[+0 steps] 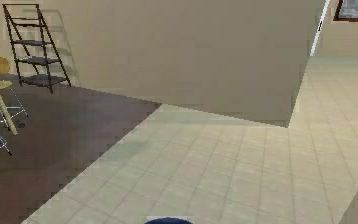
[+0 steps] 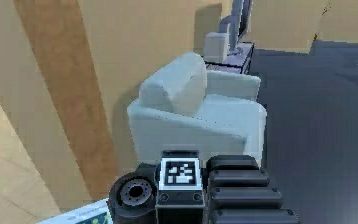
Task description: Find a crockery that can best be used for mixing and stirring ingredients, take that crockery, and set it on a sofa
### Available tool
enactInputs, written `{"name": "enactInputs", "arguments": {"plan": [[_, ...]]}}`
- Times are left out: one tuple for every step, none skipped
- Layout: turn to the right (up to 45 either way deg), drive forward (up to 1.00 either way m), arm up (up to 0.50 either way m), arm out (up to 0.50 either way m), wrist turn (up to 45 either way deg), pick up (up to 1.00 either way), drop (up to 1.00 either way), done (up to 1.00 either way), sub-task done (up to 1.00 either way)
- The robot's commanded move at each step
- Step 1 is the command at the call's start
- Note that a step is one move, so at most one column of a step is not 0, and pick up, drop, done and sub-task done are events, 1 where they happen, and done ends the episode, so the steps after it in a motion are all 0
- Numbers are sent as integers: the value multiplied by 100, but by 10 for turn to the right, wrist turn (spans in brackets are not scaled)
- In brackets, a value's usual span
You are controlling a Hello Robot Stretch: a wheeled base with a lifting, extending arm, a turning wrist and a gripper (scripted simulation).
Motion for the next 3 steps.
{"name": "enactInputs", "arguments": {"plan": [[90,0,0,0,0,0,0,0,0],[0,70,0,0,0,0,0,0,0],[450,0,0,0,0,0,0,0,0]]}}
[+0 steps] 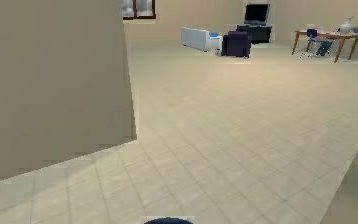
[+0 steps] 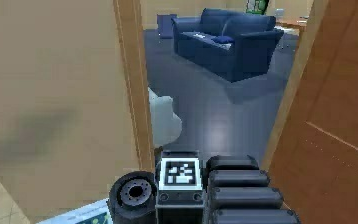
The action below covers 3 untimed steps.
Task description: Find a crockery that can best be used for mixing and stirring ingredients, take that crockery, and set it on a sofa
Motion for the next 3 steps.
{"name": "enactInputs", "arguments": {"plan": [[0,100,0,0,0,0,0,0,0],[0,100,0,0,0,0,0,0,0],[60,0,0,0,0,0,0,0,0]]}}
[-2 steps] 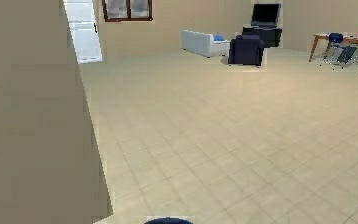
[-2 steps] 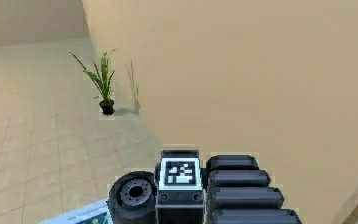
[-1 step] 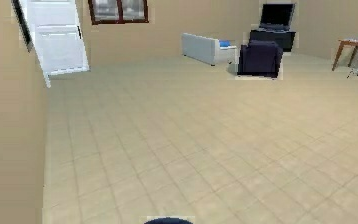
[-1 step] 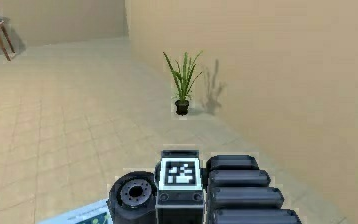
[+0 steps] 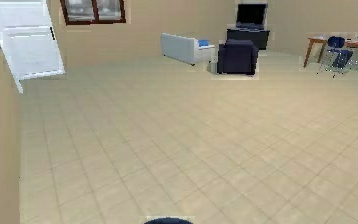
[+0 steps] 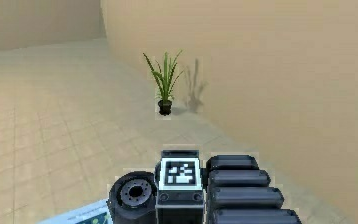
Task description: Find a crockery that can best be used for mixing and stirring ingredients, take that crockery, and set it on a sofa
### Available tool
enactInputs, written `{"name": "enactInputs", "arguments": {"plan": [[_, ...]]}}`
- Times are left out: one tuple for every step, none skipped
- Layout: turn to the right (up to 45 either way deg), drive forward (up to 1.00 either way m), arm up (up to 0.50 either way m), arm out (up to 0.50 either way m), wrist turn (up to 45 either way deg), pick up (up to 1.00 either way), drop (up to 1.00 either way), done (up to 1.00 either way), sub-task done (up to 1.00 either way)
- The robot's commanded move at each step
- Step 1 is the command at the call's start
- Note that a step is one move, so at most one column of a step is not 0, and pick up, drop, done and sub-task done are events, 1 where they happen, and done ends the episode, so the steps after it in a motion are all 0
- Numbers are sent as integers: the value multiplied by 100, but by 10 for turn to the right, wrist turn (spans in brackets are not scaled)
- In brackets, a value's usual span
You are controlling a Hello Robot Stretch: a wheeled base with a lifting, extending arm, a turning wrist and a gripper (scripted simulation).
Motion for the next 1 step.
{"name": "enactInputs", "arguments": {"plan": [[0,15,0,0,0,0,0,0,0]]}}
